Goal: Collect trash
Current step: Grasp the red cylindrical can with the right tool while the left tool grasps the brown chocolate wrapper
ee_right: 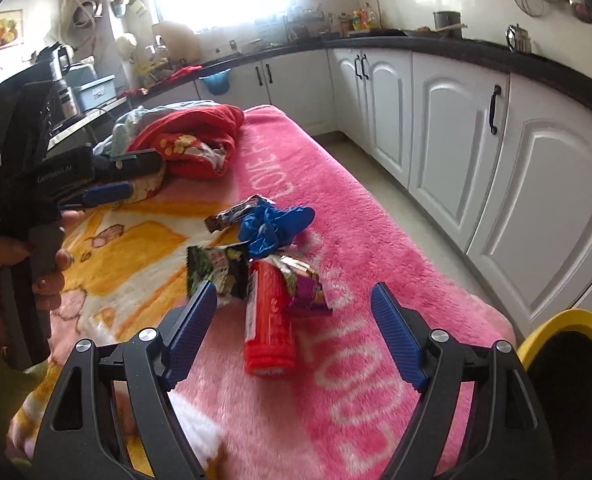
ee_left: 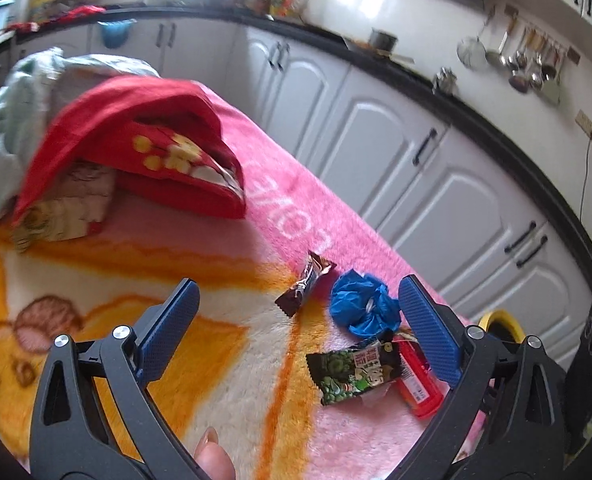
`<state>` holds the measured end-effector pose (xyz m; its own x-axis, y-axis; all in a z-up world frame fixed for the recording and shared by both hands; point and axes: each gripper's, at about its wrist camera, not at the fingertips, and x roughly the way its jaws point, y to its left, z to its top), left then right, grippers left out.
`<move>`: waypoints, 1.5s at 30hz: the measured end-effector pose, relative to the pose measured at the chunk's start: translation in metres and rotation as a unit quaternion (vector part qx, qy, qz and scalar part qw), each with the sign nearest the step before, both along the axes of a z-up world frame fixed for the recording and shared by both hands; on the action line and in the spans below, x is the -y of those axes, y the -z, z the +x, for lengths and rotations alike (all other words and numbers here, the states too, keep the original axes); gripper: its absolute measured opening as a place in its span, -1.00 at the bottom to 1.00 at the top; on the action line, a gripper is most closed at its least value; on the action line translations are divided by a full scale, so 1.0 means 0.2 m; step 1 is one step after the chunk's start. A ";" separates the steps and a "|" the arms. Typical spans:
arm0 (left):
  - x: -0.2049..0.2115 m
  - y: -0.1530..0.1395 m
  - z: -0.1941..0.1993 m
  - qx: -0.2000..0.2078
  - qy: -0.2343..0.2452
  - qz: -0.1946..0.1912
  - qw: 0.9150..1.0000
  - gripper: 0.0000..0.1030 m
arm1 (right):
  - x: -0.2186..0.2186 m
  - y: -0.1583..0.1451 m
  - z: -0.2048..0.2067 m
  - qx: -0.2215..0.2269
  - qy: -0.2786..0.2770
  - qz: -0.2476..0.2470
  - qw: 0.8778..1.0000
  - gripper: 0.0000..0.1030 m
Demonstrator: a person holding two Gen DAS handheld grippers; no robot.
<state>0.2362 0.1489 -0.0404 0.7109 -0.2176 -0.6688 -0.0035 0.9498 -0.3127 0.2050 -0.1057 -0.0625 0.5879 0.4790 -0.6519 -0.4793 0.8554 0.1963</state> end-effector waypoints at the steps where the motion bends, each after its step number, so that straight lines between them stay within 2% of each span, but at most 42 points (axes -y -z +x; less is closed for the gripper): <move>1: 0.00 0.02 0.03 -0.010 0.007 0.001 1.000 0.64 | -0.01 0.01 0.03 -0.006 0.004 0.002 1.000 0.36; 2: 0.01 0.04 0.06 -0.017 0.010 0.003 1.000 0.63 | -0.01 0.03 0.05 -0.014 0.006 0.001 1.000 0.35; 5: 0.03 0.11 0.14 -0.042 0.026 0.008 0.999 0.45 | 0.00 0.05 0.07 -0.030 0.021 0.007 0.999 0.13; 8: 0.06 0.17 0.21 -0.065 0.040 0.012 0.997 0.28 | 0.03 0.04 0.01 -0.028 0.023 0.018 0.999 0.12; 11: 0.06 0.23 0.27 -0.086 0.053 -0.002 0.995 0.21 | 0.04 0.08 -0.04 -0.050 0.005 0.027 0.998 0.12; 13: 0.06 0.28 0.30 -0.101 0.054 -0.010 0.993 0.09 | 0.02 0.11 -0.05 -0.066 -0.005 0.026 0.998 0.12; 15: 0.04 0.30 0.31 -0.105 0.046 -0.018 0.993 -0.02 | 0.00 0.14 -0.04 -0.079 -0.011 0.025 0.997 0.12; 18: 0.03 0.32 0.32 -0.105 0.051 -0.029 0.993 -0.03 | -0.06 0.18 -0.02 -0.089 -0.024 0.018 0.996 0.08; 20: 0.04 0.33 0.31 -0.105 0.050 -0.024 0.993 -0.12 | -0.07 0.21 0.00 -0.098 -0.025 0.017 0.995 -0.09; 22: 0.04 0.33 0.29 -0.104 0.048 -0.007 0.993 -0.36 | -0.07 0.22 0.00 -0.093 -0.022 0.011 0.995 -0.30; 23: 0.05 0.33 0.28 -0.103 0.050 0.002 0.993 -0.41 | -0.06 0.22 0.00 -0.091 -0.024 0.007 0.996 -0.33; 27: 0.03 0.33 0.25 -0.105 0.052 0.001 0.993 -0.67 | -0.03 0.22 -0.05 -0.085 -0.032 -0.002 0.996 -0.34; 30: 0.03 0.34 0.19 -0.101 0.054 0.019 0.993 -0.85 | -0.01 0.22 -0.09 -0.084 -0.038 -0.006 0.996 -0.35; 37: 0.00 0.34 0.02 -0.083 0.045 0.016 0.995 -0.90 | 0.04 0.21 -0.18 -0.083 -0.050 -0.021 0.995 -0.37; 42: -0.05 0.30 -0.15 -0.058 0.017 0.020 0.998 -0.91 | 0.10 0.19 -0.24 -0.074 -0.043 -0.019 0.996 -0.38; 45: -0.09 0.27 -0.25 -0.039 -0.003 0.007 0.999 -0.91 | 0.11 0.17 -0.27 -0.066 -0.043 -0.020 0.997 -0.38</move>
